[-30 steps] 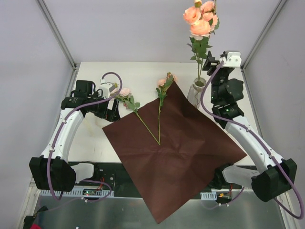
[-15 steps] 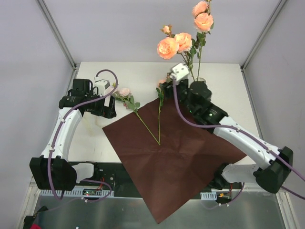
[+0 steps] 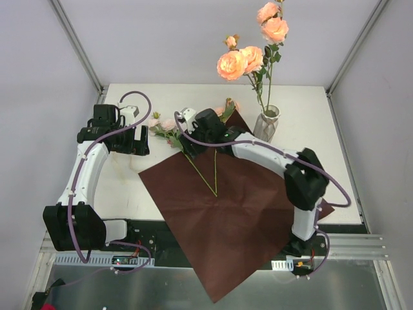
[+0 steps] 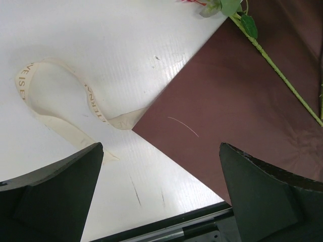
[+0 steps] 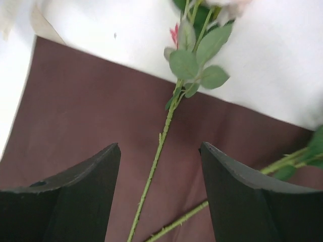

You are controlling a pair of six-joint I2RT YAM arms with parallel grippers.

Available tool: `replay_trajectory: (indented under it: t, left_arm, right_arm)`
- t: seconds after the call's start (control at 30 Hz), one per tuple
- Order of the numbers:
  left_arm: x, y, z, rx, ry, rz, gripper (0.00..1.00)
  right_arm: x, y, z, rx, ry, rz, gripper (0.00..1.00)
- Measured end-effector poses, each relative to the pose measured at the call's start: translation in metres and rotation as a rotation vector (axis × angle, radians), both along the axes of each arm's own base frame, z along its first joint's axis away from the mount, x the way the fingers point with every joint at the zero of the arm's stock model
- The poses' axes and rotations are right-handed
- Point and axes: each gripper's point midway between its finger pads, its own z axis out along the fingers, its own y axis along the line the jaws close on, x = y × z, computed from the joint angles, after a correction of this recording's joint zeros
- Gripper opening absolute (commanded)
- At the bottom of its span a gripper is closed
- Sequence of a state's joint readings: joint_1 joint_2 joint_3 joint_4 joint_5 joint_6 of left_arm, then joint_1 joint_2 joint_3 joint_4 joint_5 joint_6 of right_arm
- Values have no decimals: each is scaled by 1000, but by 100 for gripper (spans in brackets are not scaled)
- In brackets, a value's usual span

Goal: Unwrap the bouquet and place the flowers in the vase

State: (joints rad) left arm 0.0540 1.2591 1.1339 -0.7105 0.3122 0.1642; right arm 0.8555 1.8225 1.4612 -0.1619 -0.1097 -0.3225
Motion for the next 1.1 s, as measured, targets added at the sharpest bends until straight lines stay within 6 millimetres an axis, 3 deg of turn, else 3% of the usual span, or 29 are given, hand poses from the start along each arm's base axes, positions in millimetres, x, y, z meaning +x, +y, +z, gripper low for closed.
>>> replay_trajectory:
  t: [0.17,0.3,0.73,0.87,1.07,1.1]
  left_arm:
    - [0,0,-1,1,2,-2,99]
    - [-1,0,-1,1,3,-4,99]
    - [-5,-3,-7,-12,17,-19,99]
    - [-5,-4,-8,-15,20,-22,99]
    - [-7,-4,-10,-16,26,-22,99]
    - [-7,-4,-10,-16,25,-23,99]
  right_arm:
    - [4,11,-70,-105,137,-9,67]
    - [5,11,-102,-166,196,-20,64]
    - [15,21,-132,-206,236,-43,44]
    - [20,26,-131,-196,235,-52,23]
    - [24,25,-133,-200,237,-65,1]
    - [25,24,-133,-202,236,-72,1]
